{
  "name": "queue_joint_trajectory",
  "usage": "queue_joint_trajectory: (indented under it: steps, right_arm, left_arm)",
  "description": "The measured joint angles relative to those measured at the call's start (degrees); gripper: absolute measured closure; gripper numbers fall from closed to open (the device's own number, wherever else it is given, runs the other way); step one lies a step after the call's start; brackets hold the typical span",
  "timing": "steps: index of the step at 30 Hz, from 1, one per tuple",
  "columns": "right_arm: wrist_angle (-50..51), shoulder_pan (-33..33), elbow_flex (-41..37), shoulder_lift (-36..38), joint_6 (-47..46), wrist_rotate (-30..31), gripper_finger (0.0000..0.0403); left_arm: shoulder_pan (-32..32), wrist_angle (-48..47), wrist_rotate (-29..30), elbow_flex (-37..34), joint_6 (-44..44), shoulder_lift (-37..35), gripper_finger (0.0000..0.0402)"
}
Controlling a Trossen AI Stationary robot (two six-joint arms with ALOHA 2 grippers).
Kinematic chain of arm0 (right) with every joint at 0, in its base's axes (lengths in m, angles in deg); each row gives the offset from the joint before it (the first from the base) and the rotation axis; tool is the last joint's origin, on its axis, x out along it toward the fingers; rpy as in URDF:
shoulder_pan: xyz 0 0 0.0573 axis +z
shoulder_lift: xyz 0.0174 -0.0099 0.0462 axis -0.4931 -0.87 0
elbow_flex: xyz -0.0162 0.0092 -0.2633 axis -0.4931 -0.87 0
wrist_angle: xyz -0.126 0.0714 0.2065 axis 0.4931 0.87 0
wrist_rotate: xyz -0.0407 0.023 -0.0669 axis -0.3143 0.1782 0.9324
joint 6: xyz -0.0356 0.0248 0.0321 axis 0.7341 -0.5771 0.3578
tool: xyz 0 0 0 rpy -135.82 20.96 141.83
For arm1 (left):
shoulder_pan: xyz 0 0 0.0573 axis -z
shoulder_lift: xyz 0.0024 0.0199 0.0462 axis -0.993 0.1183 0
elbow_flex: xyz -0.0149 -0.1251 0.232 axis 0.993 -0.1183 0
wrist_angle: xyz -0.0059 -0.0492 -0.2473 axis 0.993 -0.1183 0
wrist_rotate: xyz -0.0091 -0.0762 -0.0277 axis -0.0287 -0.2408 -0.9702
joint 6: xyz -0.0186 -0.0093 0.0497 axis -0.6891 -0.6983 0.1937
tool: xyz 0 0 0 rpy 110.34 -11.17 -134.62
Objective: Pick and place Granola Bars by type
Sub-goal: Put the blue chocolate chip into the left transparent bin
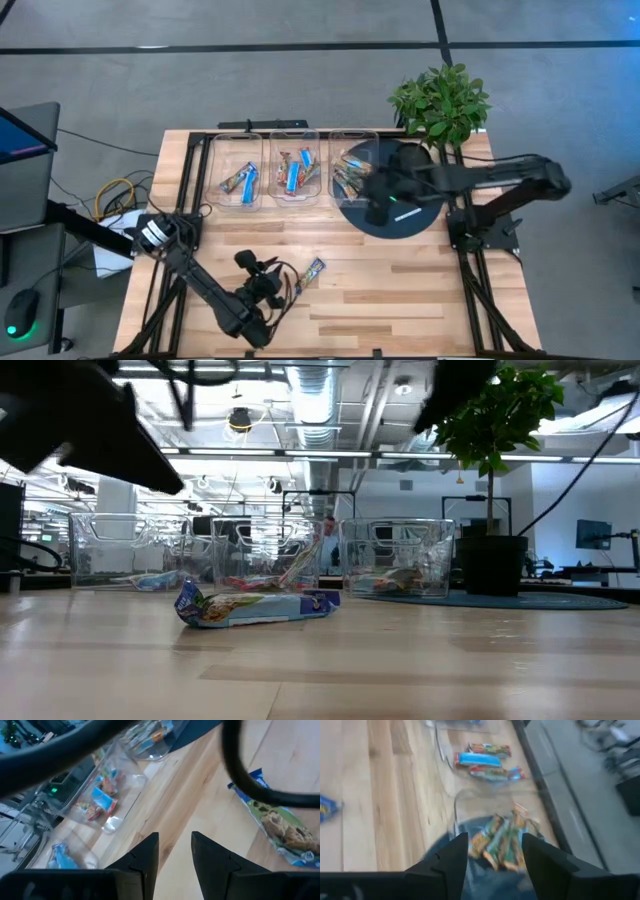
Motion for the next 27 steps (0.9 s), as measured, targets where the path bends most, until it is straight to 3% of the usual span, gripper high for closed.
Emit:
queue_joint_trajectory:
  steps: [6, 11, 16, 19, 27]
  right_arm:
    - [1.24, 11.6, -11.07, 13.9, -4.1, 9.2, 0.0234]
    - [-2.52, 21.0, -19.93, 25.15, -5.72, 10.42, 0.0239]
    - [-8.12, 29.46, -27.4, 33.88, -4.81, 11.63, 0.0238]
    - [-11.59, 33.76, -31.17, 37.35, -4.47, 12.69, 0.0237]
    - [-19.3, 42.45, -40.42, 40.47, -3.55, 17.09, 0.0242]
  left_arm:
    - [-3.75, 7.57, -0.93, 0.02, 10.42, 0.0, 0.0291]
    - [-7.09, 11.16, -4.96, 0.02, 15.25, 0.0, 0.0291]
    - [-10.17, 11.81, -4.89, 1.07, 16.18, 0.0, 0.0291]
    - [-12.08, 11.98, -6.18, 3.22, 16.2, 0.0, 0.0291]
    - [-17.28, 13.16, -19.58, 9.05, 20.96, 0.0, 0.0291]
